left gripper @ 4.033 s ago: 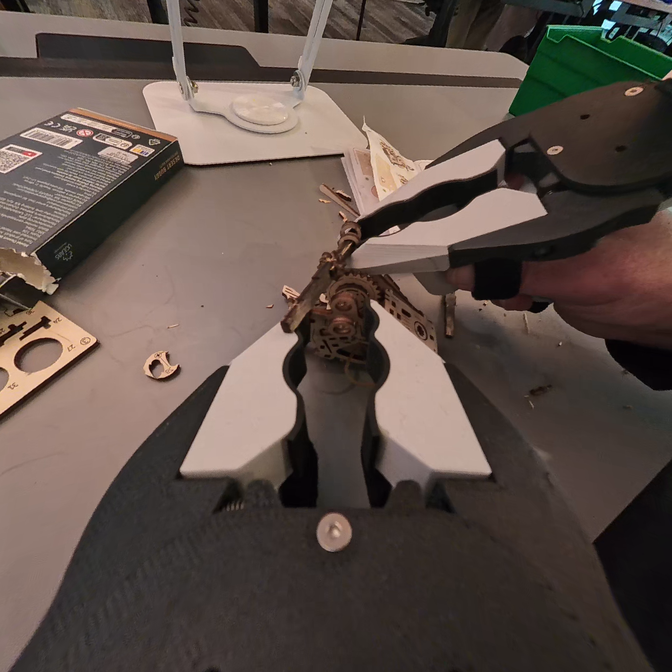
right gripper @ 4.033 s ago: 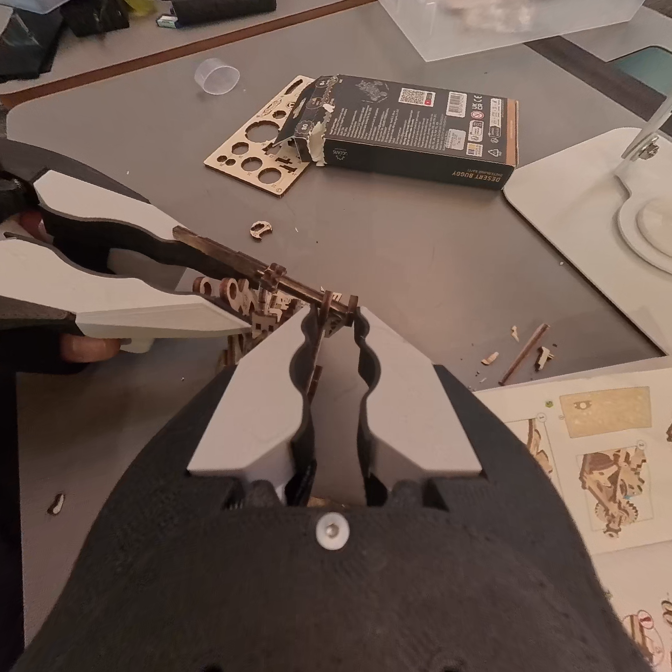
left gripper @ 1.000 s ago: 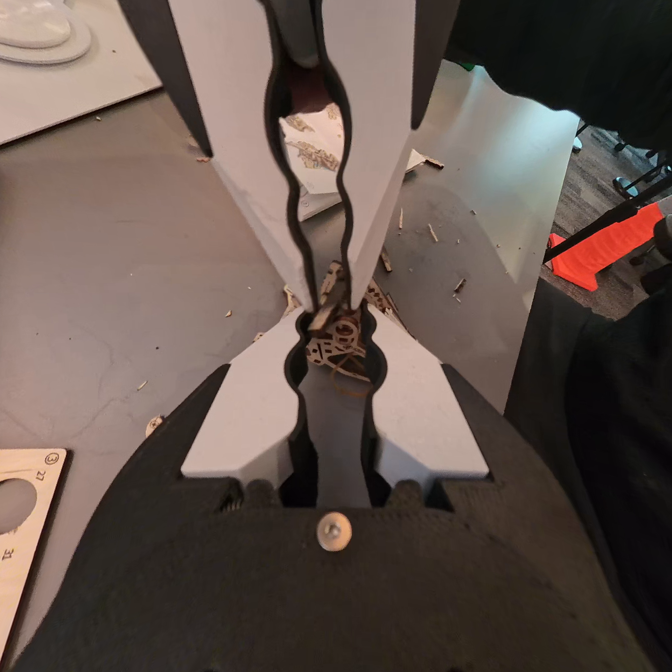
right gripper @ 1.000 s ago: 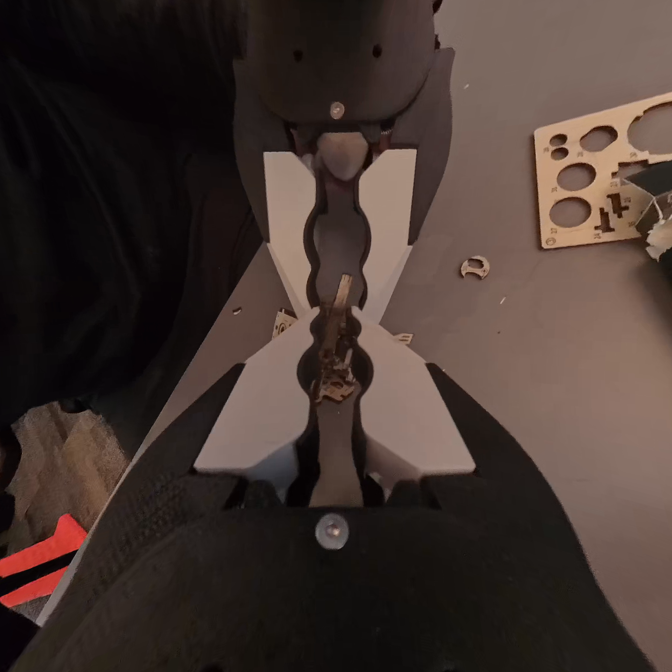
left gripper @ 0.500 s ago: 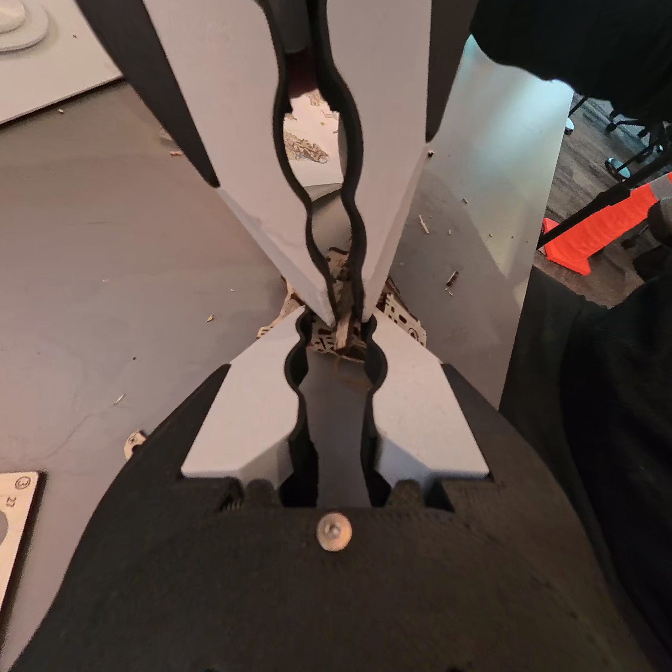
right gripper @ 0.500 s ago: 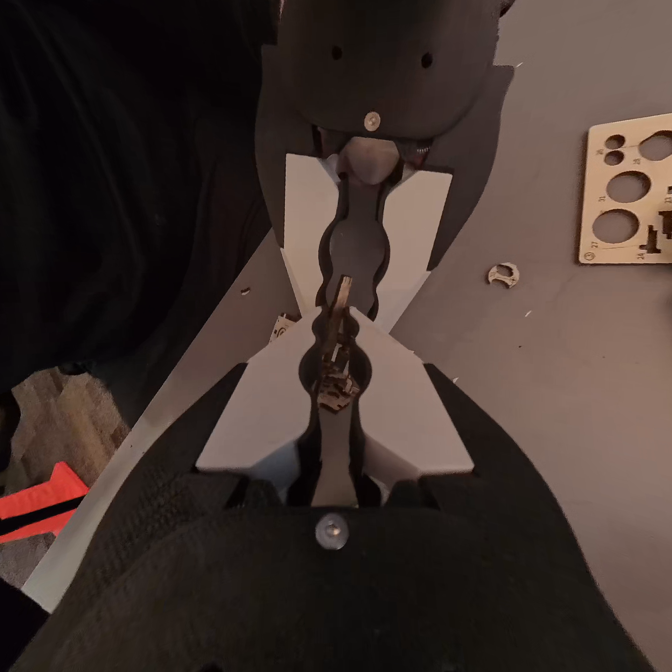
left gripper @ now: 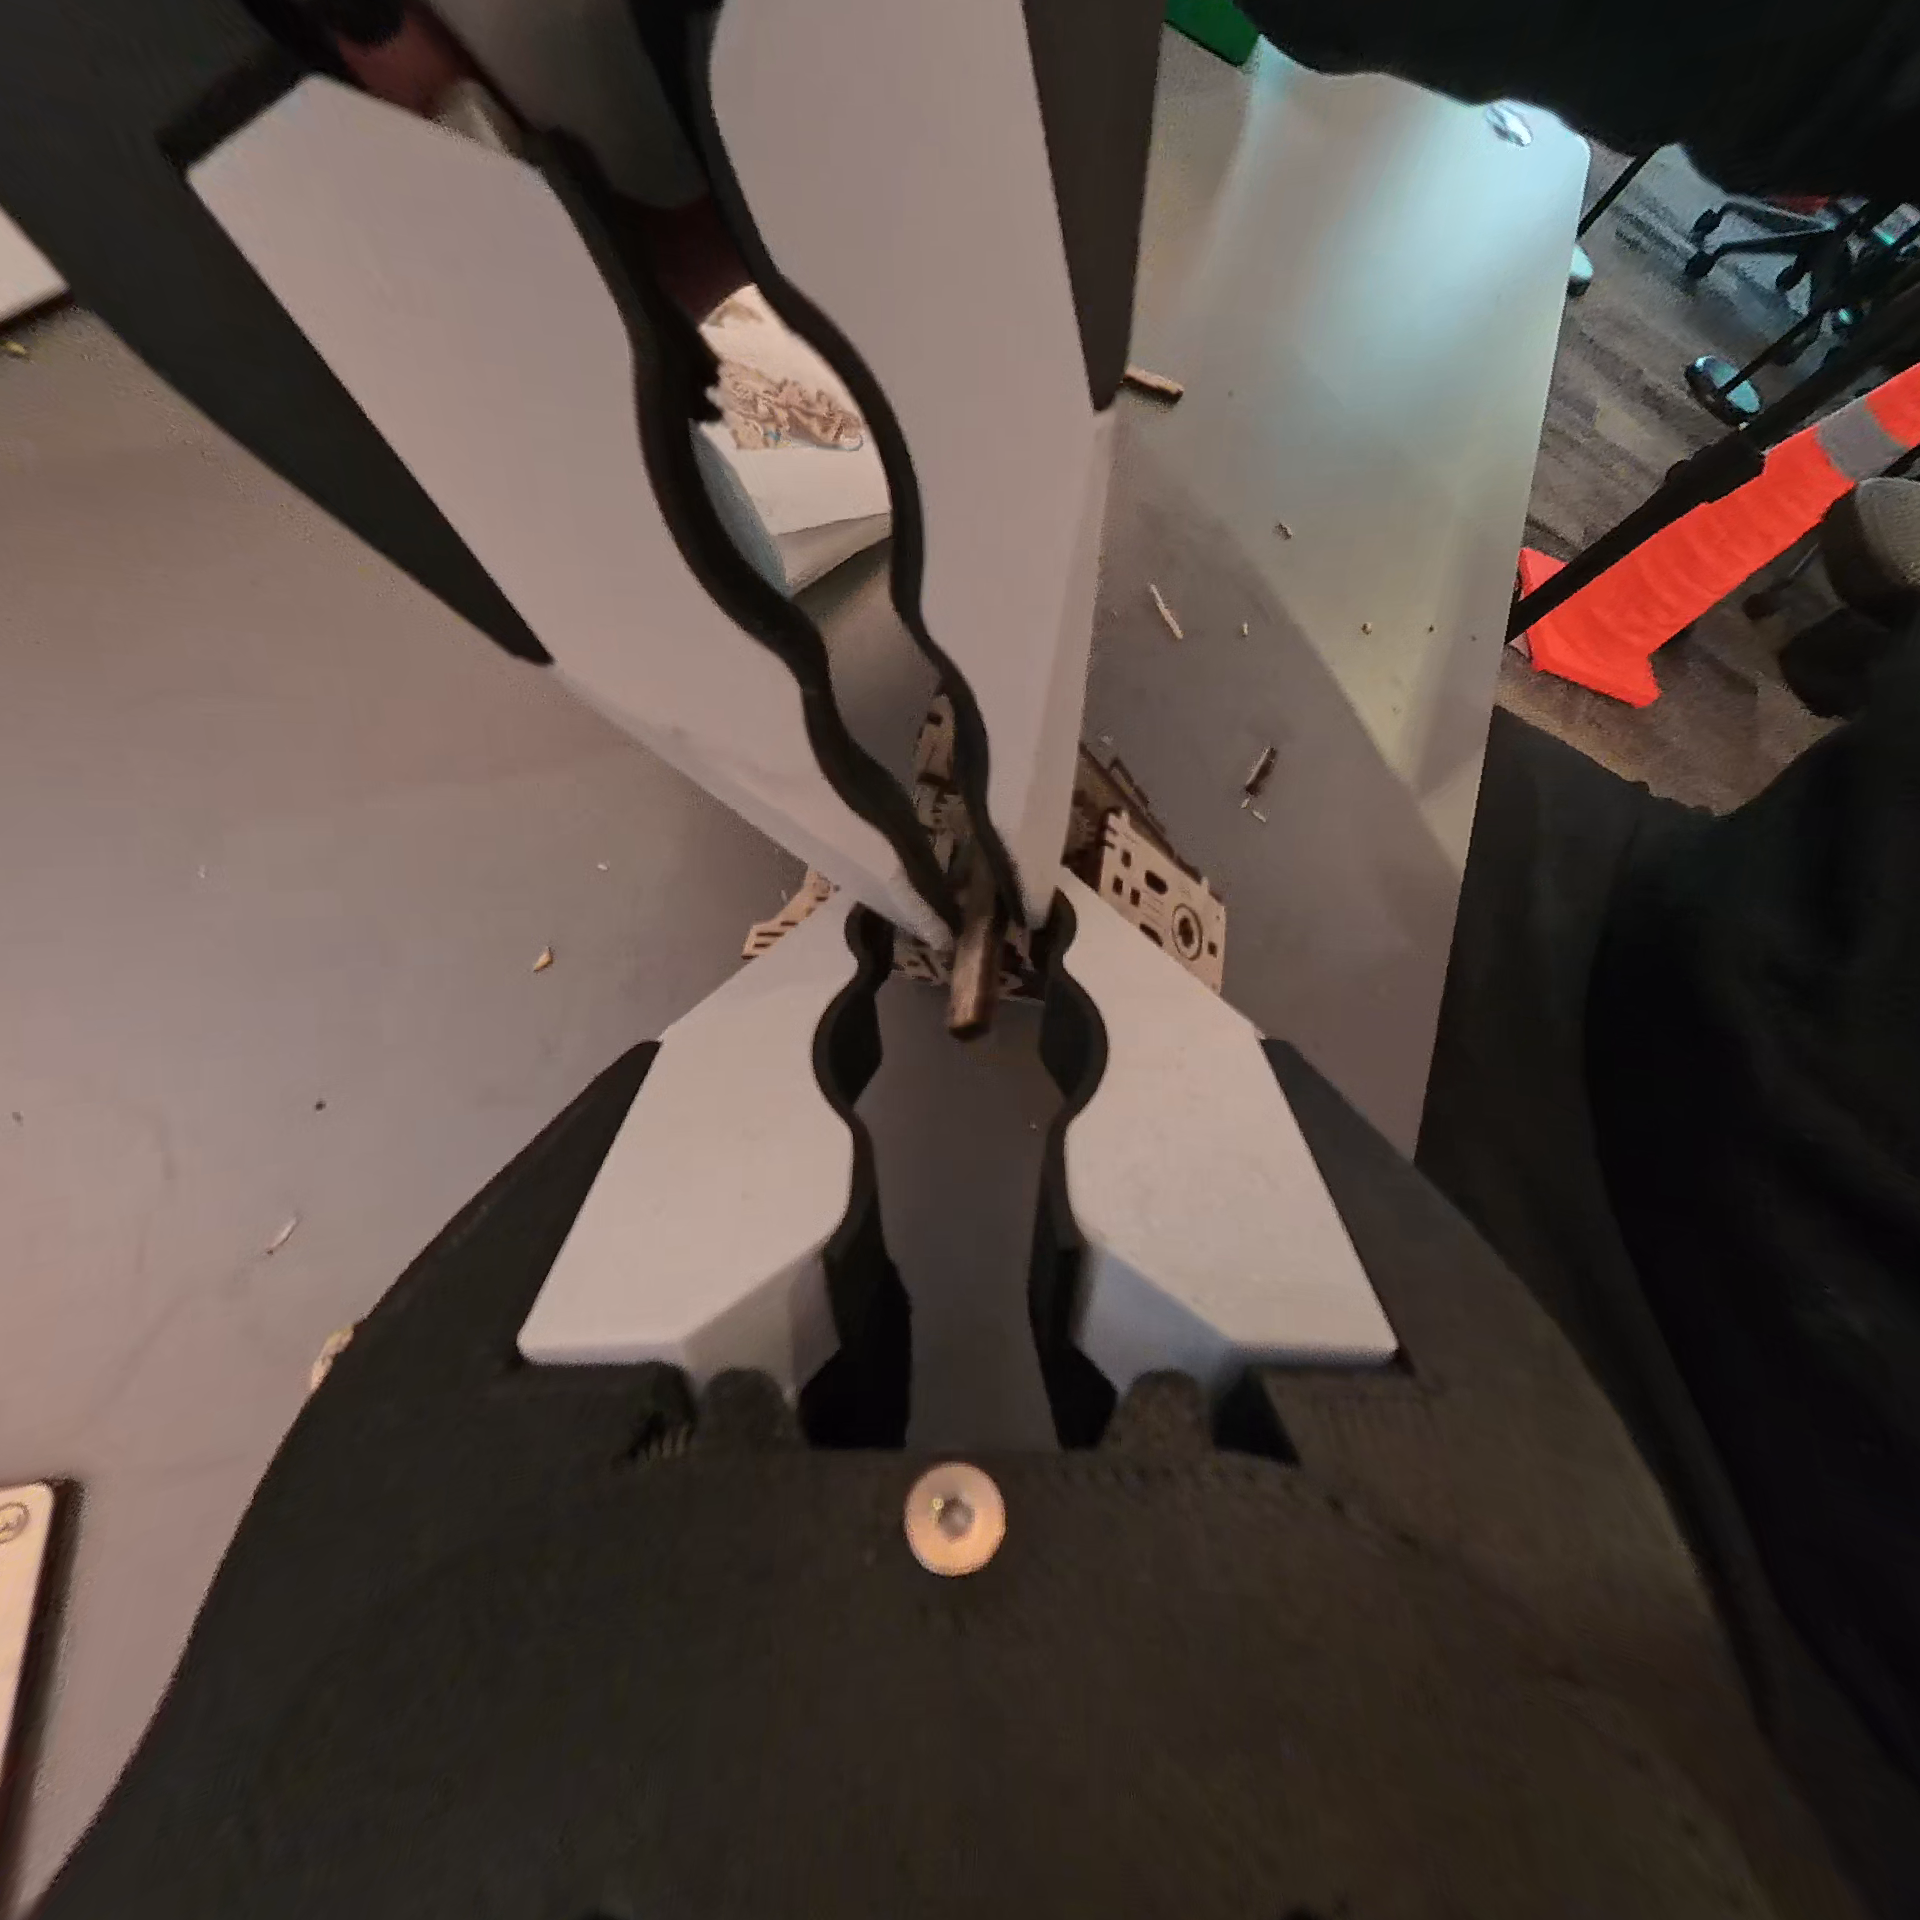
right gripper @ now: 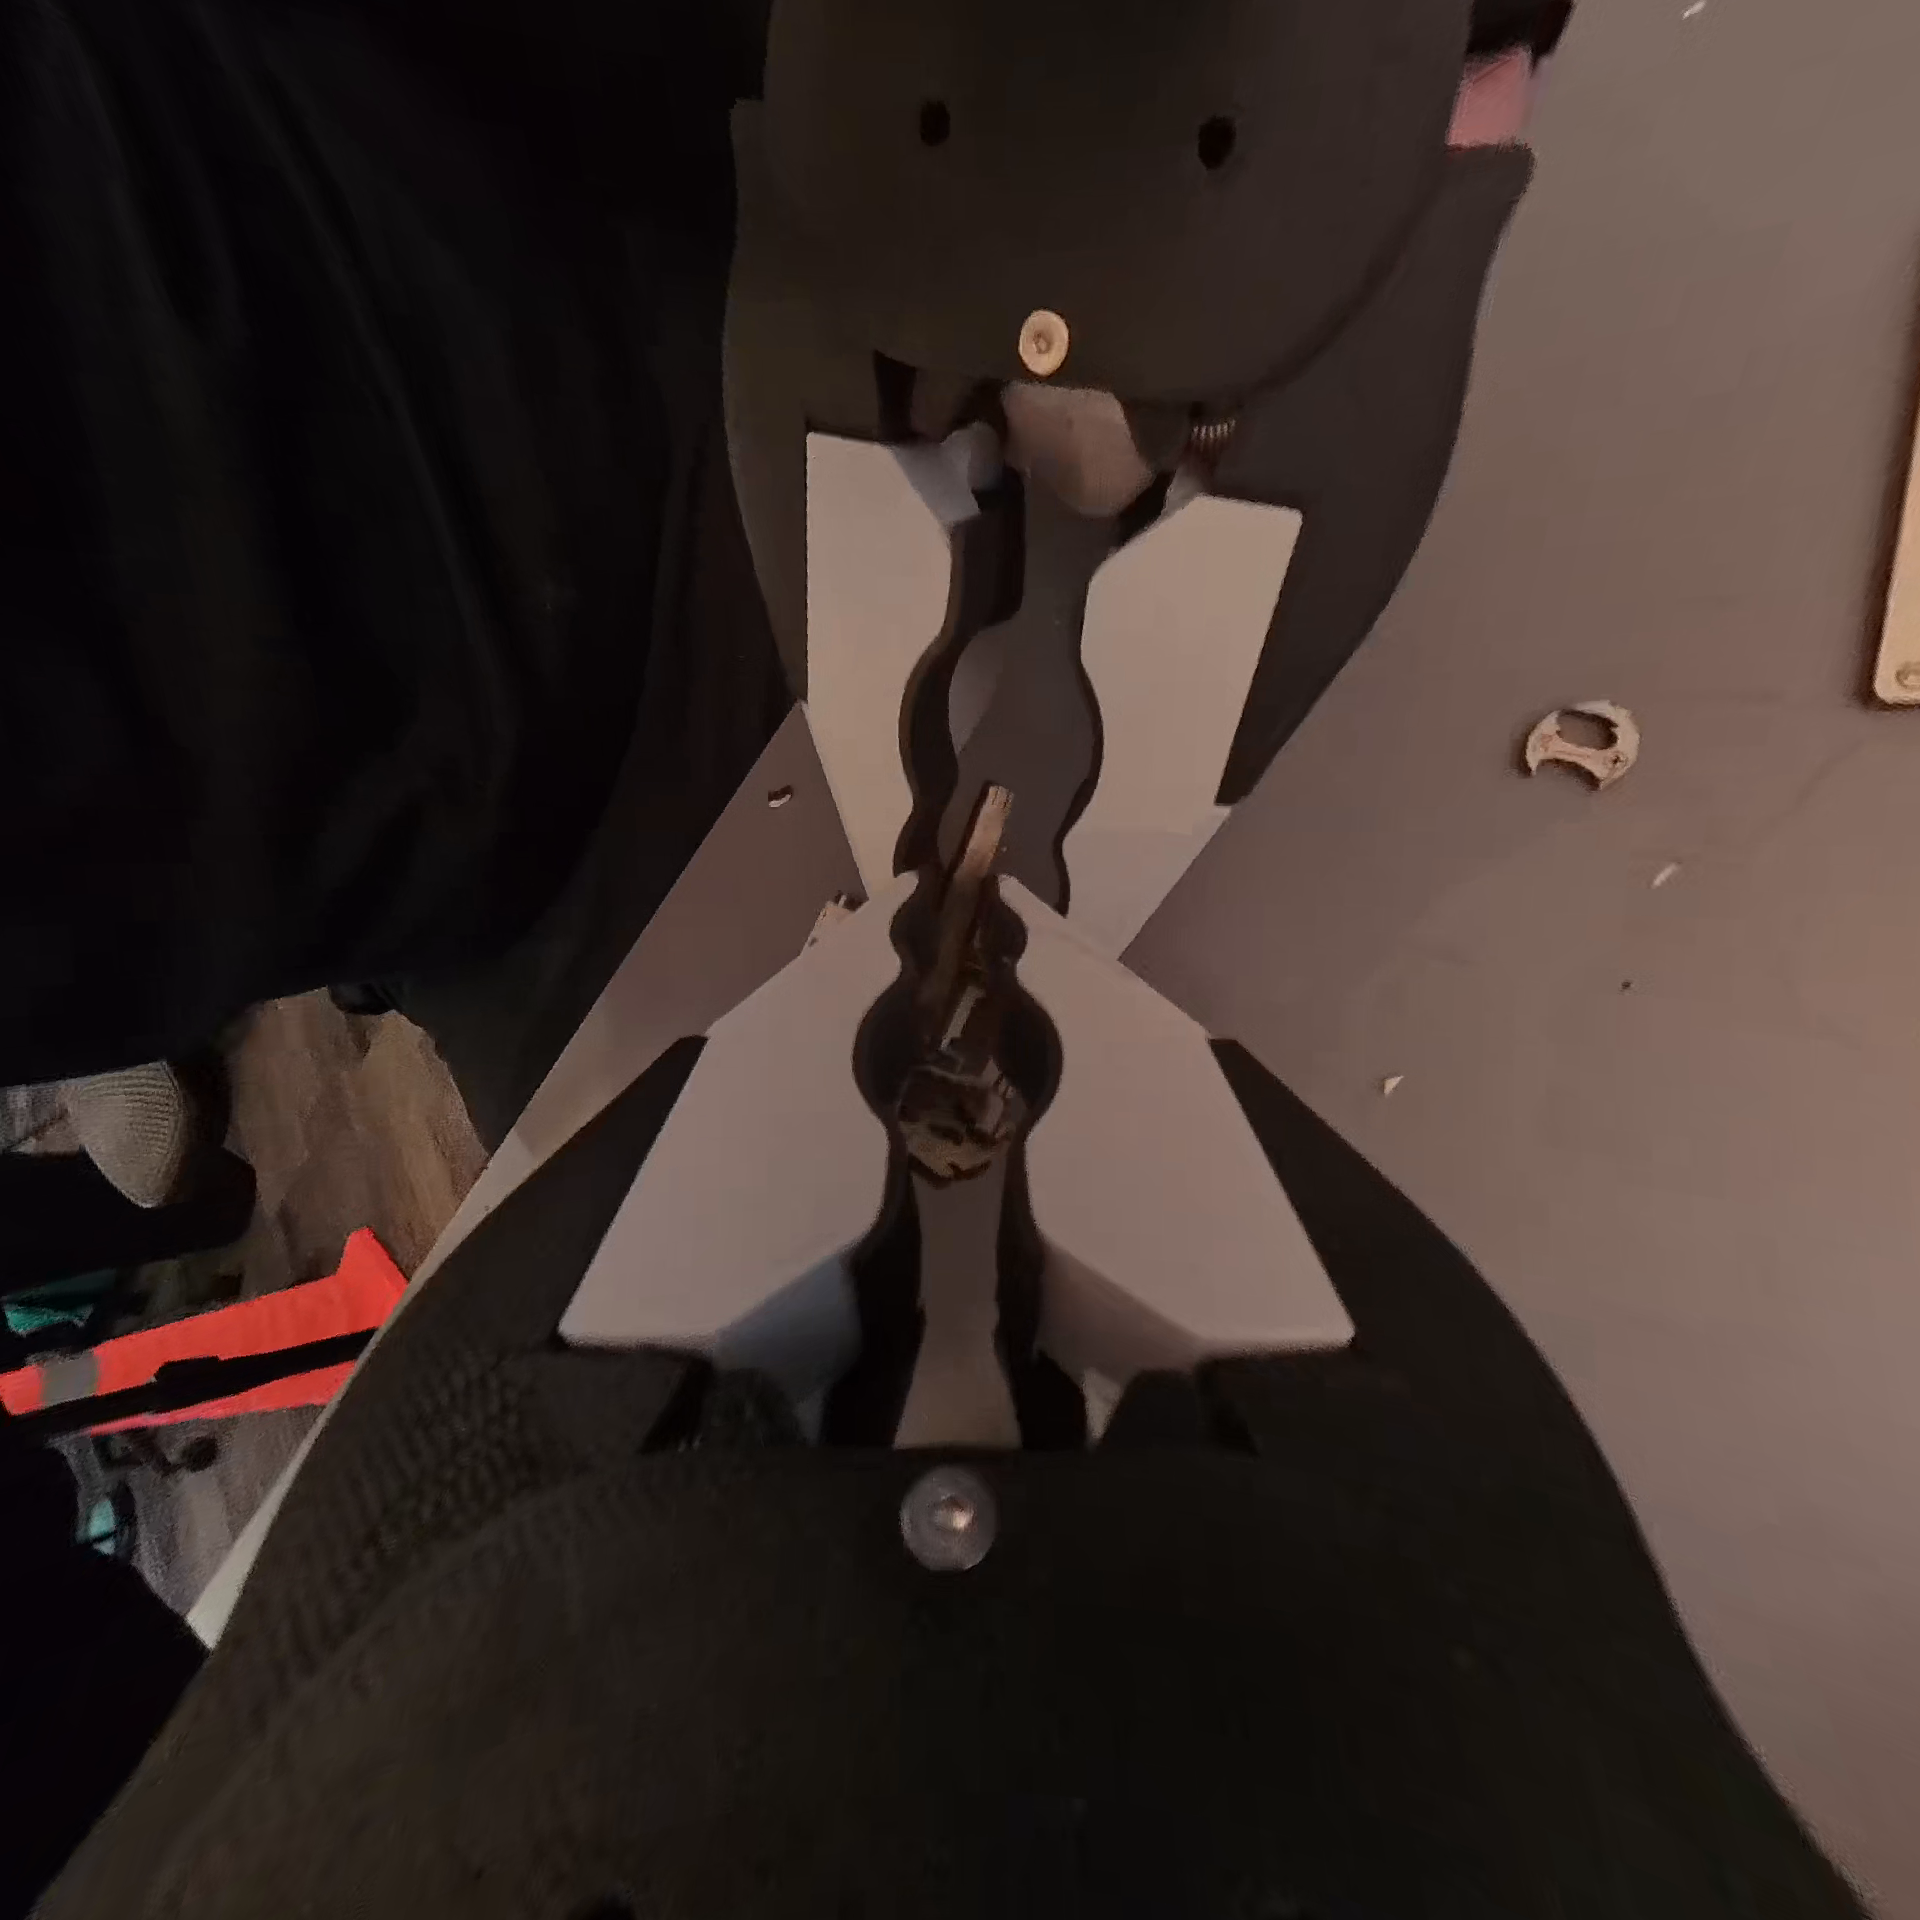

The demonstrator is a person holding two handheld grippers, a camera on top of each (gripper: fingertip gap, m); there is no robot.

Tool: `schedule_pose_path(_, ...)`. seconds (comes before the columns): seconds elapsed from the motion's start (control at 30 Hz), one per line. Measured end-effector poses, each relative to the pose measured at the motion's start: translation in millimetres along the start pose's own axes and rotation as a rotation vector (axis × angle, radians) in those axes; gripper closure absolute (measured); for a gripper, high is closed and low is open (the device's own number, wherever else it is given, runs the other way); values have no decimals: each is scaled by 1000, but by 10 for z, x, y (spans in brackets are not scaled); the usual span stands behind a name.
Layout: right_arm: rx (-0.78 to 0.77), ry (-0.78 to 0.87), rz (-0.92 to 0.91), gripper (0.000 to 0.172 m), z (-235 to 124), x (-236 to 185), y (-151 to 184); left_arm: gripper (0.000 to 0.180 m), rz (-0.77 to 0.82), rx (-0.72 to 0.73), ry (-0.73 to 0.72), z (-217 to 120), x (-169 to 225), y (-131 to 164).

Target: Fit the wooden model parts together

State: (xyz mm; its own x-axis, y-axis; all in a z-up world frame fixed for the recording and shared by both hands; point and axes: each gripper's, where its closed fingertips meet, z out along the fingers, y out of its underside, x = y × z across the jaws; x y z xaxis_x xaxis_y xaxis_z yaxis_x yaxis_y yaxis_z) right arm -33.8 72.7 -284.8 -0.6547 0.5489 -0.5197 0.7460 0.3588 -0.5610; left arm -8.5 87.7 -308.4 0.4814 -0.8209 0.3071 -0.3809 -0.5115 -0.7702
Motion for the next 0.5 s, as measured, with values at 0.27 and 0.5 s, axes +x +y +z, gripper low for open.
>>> schedule_pose_path(0.27,159,292,47,134,-296,9,105,156,11,-30,-18,-31,-75,-21)
schedule_pose_path(0.5,327,596,82,143,-383,-132,571,140,50,-37,-165,-173,-143,-59)
